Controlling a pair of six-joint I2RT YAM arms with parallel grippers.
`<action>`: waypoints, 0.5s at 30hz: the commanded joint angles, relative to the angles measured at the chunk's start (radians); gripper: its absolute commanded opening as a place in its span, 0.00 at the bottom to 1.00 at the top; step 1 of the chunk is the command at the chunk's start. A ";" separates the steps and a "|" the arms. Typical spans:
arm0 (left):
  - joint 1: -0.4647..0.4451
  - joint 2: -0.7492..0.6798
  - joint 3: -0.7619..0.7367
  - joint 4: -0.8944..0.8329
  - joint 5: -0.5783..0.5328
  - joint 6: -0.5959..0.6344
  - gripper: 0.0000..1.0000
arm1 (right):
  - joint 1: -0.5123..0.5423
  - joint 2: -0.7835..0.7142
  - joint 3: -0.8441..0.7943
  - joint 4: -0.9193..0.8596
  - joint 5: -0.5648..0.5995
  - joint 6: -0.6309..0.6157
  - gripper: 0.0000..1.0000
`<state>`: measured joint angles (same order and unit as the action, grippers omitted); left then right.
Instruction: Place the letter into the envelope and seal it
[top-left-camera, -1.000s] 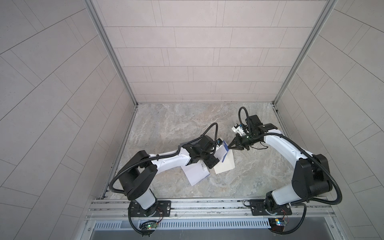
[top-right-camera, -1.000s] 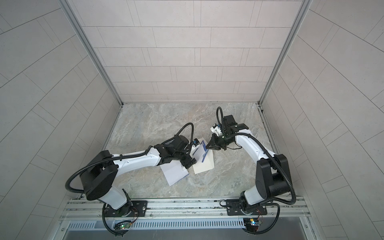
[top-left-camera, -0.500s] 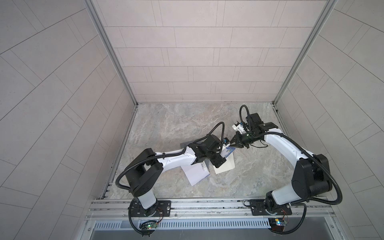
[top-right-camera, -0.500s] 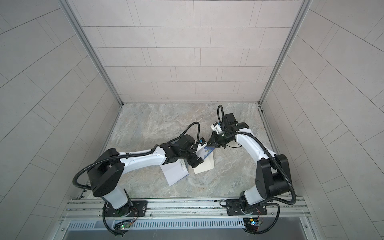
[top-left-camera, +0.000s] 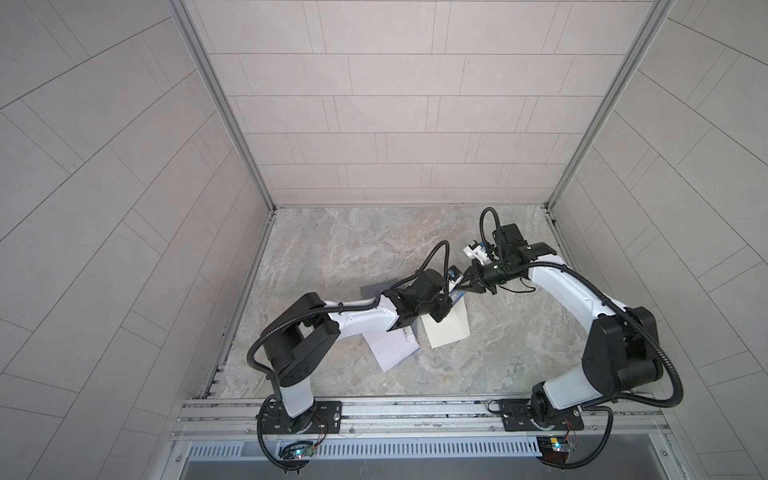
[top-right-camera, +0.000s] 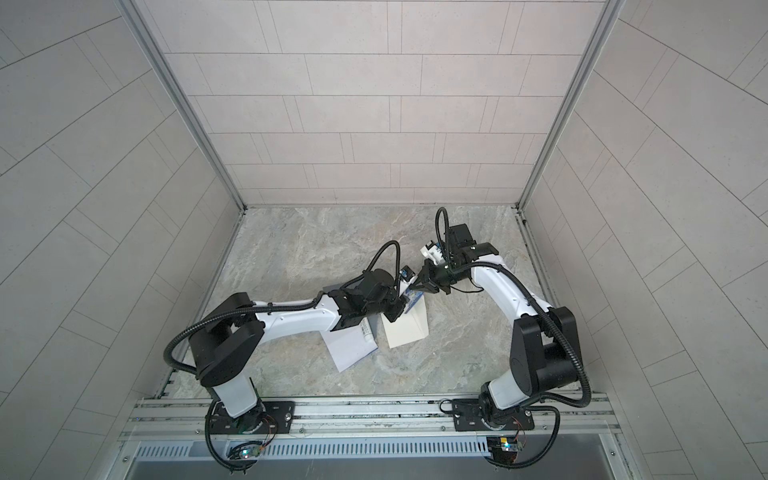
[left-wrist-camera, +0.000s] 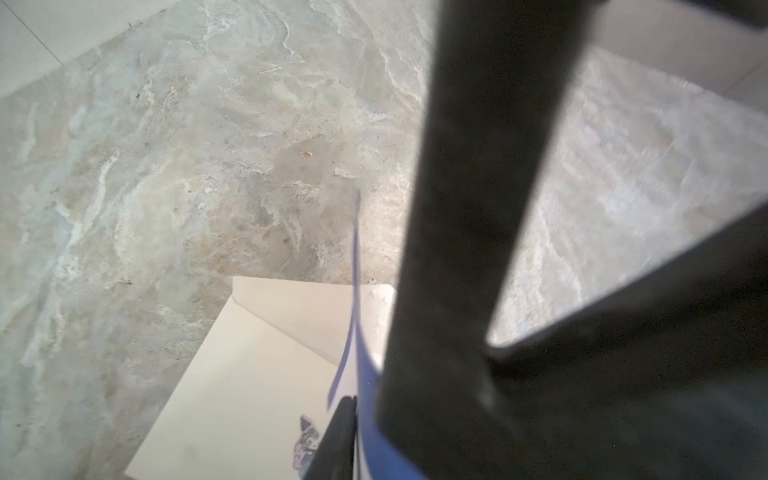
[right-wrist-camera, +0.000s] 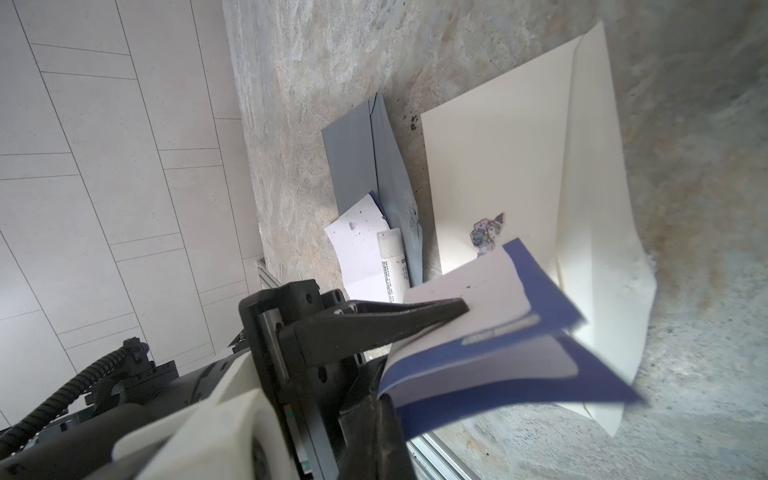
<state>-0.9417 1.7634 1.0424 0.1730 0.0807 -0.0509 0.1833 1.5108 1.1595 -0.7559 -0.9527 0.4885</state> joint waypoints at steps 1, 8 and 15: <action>0.020 -0.039 -0.004 0.033 0.045 -0.064 0.07 | -0.015 -0.029 0.020 -0.013 0.021 -0.011 0.05; 0.185 -0.135 0.002 -0.015 0.310 -0.282 0.00 | -0.095 -0.119 -0.007 0.042 0.062 -0.001 0.58; 0.306 -0.225 0.002 -0.047 0.608 -0.376 0.06 | -0.096 -0.219 -0.081 0.202 -0.004 0.005 0.64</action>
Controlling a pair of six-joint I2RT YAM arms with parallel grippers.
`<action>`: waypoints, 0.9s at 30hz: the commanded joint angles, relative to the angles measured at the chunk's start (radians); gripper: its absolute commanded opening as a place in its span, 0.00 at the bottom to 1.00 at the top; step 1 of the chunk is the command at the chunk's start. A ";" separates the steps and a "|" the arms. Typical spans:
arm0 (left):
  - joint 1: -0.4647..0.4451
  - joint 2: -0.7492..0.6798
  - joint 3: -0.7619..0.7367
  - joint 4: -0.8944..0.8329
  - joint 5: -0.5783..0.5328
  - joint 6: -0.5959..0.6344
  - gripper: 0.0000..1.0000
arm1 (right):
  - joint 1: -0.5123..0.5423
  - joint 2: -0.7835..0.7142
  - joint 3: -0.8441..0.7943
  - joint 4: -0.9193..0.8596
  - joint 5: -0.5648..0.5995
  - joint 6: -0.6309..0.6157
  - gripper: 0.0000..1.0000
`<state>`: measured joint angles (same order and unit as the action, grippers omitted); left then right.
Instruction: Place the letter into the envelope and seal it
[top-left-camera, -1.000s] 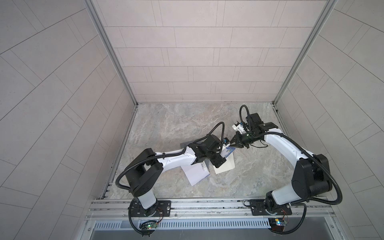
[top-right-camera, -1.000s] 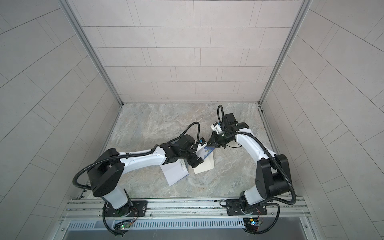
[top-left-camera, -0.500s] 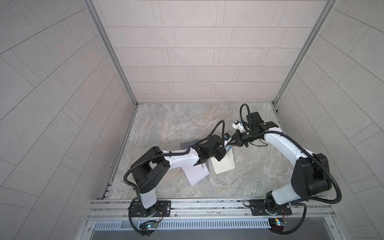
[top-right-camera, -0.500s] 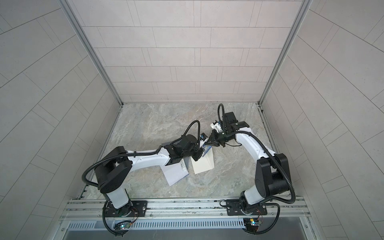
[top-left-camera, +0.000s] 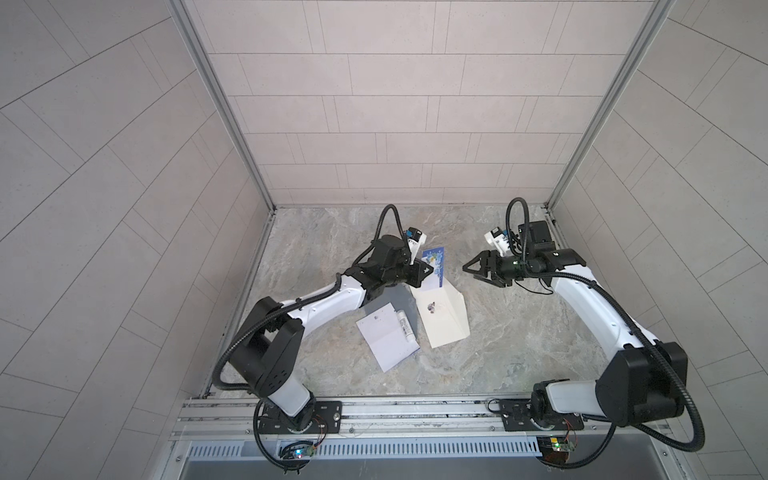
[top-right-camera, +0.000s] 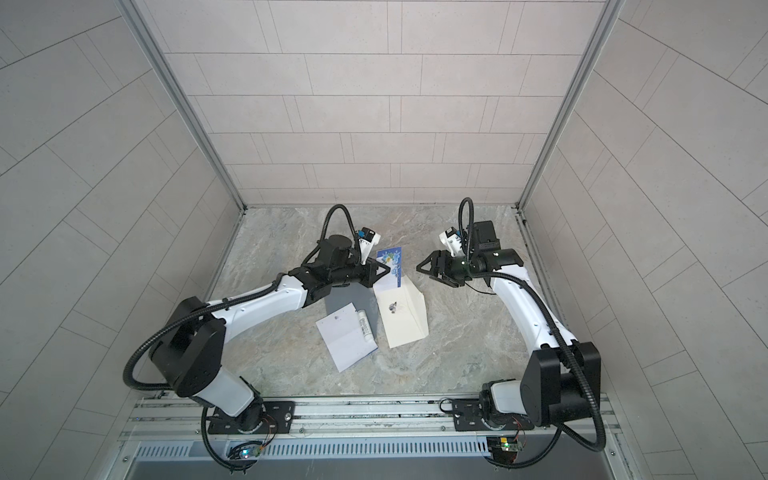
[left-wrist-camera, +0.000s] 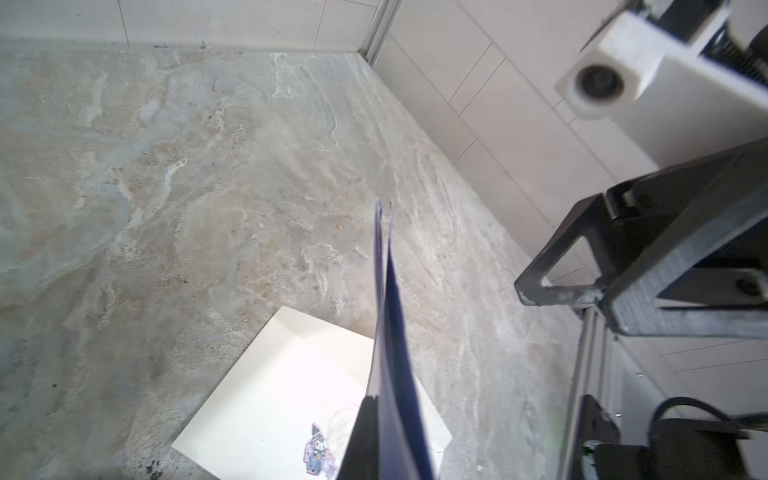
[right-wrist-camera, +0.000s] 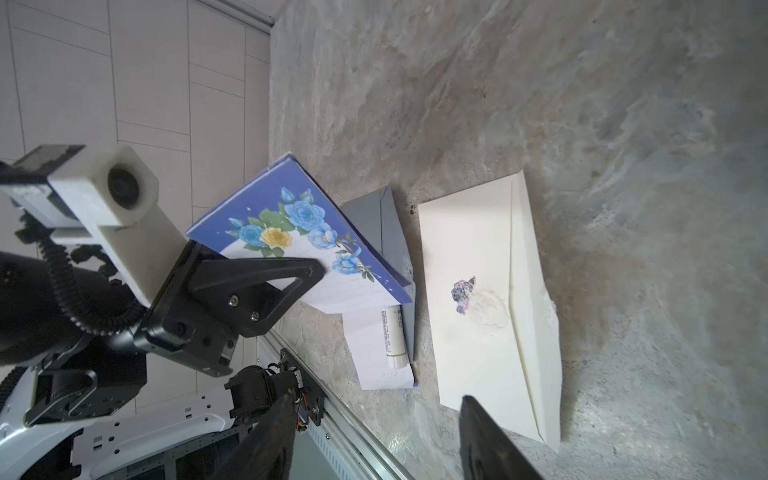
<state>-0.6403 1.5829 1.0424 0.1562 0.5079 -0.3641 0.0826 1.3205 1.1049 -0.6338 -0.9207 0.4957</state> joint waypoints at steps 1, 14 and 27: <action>0.014 -0.057 -0.001 -0.036 0.214 -0.065 0.06 | 0.009 -0.041 -0.038 0.113 -0.055 0.005 0.64; 0.027 -0.109 -0.043 0.184 0.430 -0.224 0.00 | 0.138 -0.058 -0.026 0.229 -0.153 -0.033 0.62; 0.028 -0.097 -0.061 0.182 0.365 -0.196 0.04 | 0.168 -0.093 -0.025 0.176 -0.096 -0.061 0.02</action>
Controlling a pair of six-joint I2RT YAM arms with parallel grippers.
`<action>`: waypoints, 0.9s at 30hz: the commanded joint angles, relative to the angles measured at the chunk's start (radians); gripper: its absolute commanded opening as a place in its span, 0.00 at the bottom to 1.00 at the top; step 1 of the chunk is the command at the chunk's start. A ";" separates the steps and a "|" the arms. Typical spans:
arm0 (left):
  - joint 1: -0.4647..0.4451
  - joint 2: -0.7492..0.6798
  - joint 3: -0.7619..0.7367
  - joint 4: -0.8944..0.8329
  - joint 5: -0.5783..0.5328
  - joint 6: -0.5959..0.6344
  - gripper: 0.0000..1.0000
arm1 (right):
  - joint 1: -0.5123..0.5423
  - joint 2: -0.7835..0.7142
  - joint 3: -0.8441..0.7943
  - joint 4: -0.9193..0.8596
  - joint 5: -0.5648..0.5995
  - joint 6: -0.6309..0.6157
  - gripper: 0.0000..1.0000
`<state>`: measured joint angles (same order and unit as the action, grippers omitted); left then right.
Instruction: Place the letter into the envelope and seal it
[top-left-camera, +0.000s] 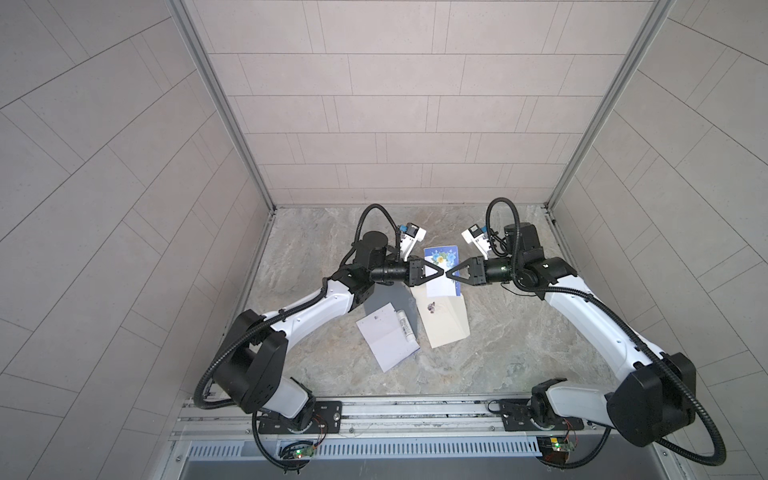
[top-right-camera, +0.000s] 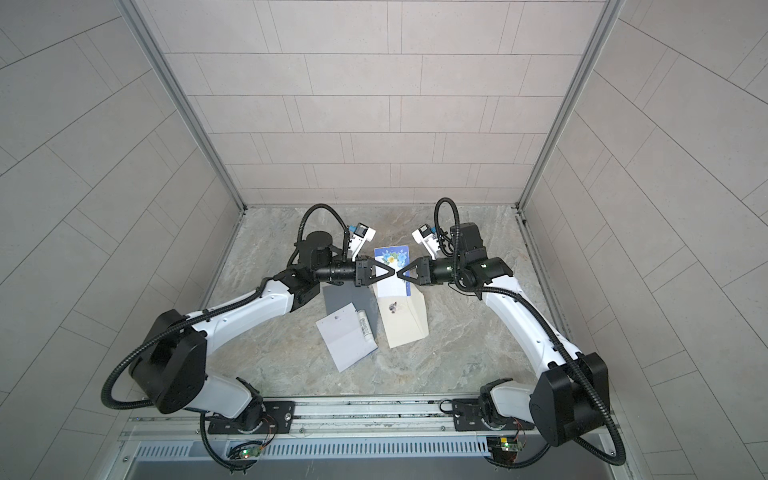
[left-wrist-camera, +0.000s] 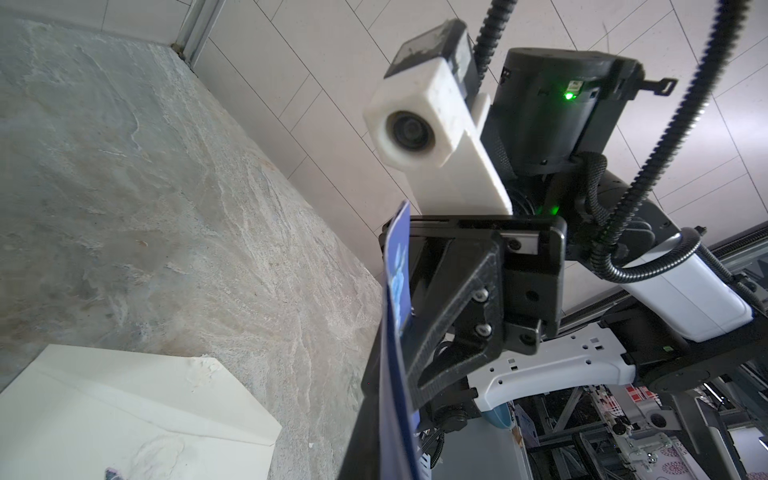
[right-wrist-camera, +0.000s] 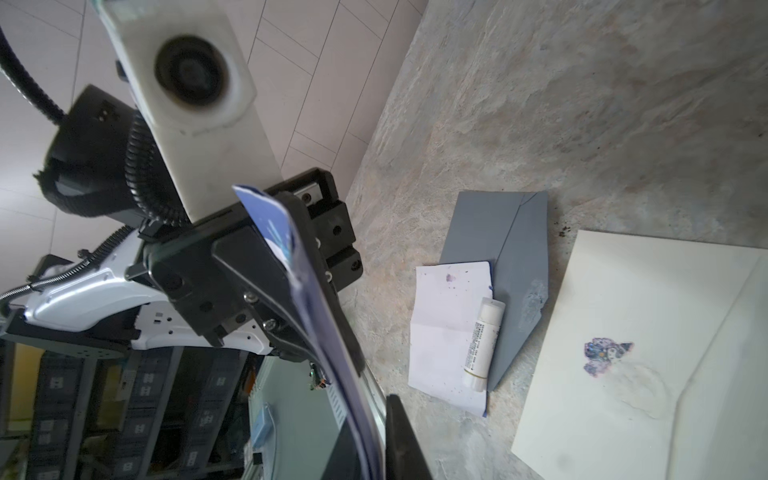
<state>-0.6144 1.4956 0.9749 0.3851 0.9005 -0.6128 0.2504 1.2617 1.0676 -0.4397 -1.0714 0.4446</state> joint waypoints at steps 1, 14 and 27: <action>0.002 -0.013 0.014 -0.098 -0.053 0.088 0.13 | 0.001 -0.036 0.014 -0.029 0.099 -0.007 0.00; -0.066 0.100 0.120 -0.697 -0.542 0.347 0.62 | 0.025 0.133 0.038 -0.339 0.640 -0.102 0.00; -0.175 0.333 0.266 -0.856 -0.459 0.453 0.62 | 0.067 0.357 0.065 -0.389 0.763 -0.112 0.00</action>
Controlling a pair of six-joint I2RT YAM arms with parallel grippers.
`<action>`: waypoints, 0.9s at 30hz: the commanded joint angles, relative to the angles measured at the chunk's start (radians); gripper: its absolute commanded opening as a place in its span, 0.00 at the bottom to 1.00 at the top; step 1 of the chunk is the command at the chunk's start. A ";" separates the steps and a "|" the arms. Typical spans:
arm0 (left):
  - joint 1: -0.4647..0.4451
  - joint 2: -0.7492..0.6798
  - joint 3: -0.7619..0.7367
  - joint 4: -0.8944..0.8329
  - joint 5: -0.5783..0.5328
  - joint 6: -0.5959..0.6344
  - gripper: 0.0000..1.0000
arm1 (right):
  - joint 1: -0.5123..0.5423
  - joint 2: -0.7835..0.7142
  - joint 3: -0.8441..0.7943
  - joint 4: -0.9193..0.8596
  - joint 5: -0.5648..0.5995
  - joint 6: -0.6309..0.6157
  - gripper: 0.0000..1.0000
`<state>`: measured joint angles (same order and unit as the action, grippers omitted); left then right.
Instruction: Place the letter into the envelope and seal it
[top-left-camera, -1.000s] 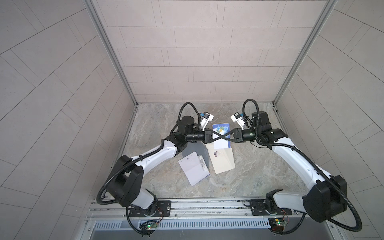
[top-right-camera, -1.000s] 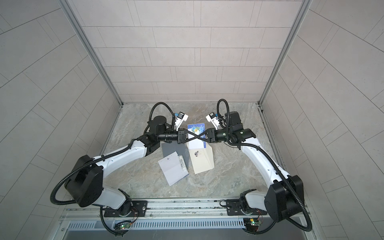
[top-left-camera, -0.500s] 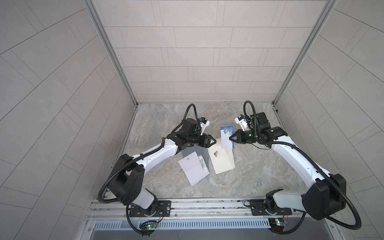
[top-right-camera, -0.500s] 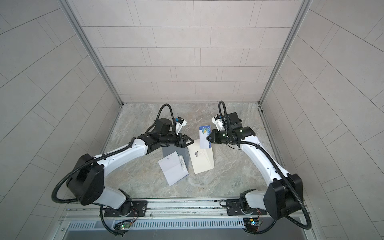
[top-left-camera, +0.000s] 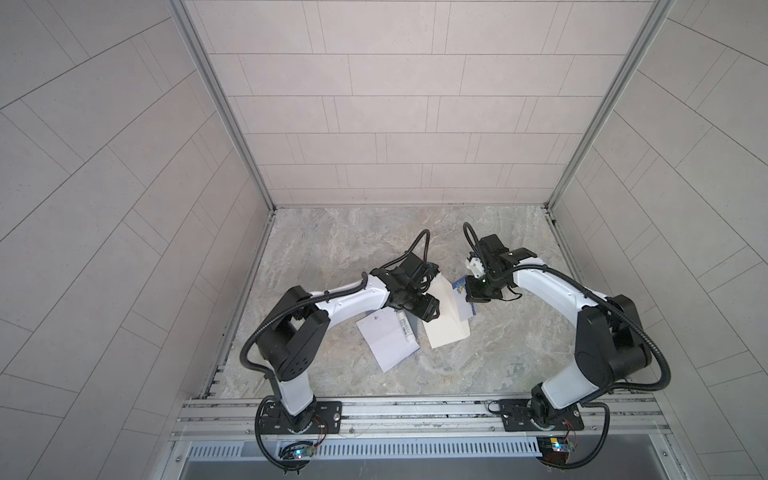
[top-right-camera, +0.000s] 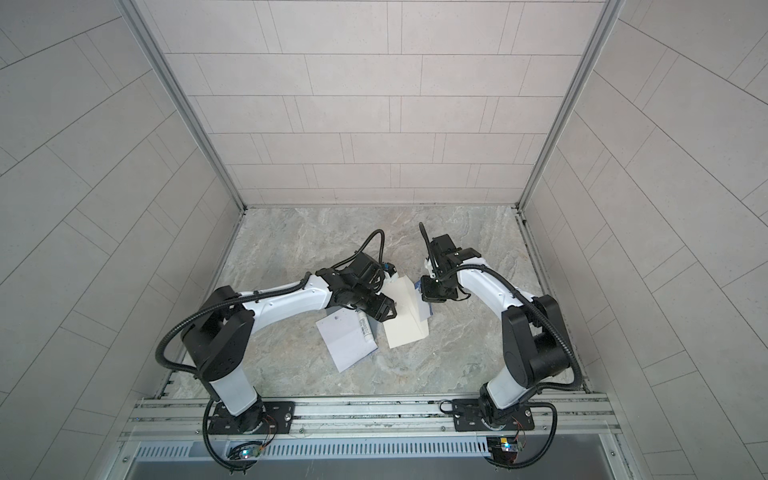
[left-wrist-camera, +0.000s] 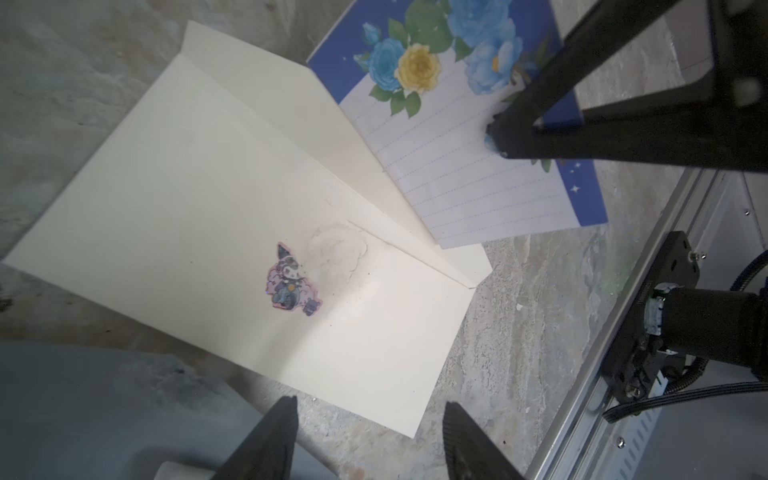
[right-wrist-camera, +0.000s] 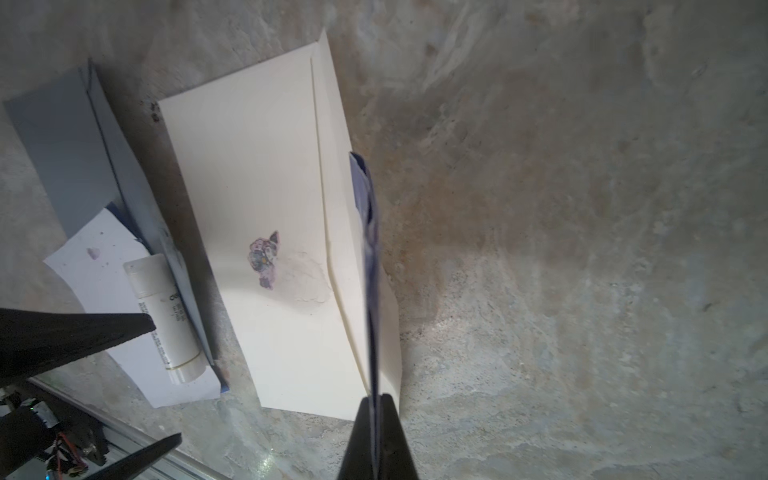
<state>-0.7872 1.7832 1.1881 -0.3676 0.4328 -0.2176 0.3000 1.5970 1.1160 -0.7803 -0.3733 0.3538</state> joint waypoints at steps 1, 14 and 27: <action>-0.003 0.062 0.067 -0.123 -0.002 0.061 0.62 | 0.019 0.031 0.014 -0.051 0.068 -0.018 0.00; -0.011 0.159 0.109 -0.182 -0.095 0.093 0.63 | 0.028 0.055 -0.024 -0.026 0.060 0.075 0.00; -0.012 0.198 0.114 -0.161 -0.072 0.092 0.63 | 0.044 0.096 0.033 -0.098 0.052 0.194 0.00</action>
<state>-0.7937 1.9533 1.2892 -0.5266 0.3580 -0.1406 0.3378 1.6752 1.1210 -0.8242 -0.3290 0.5045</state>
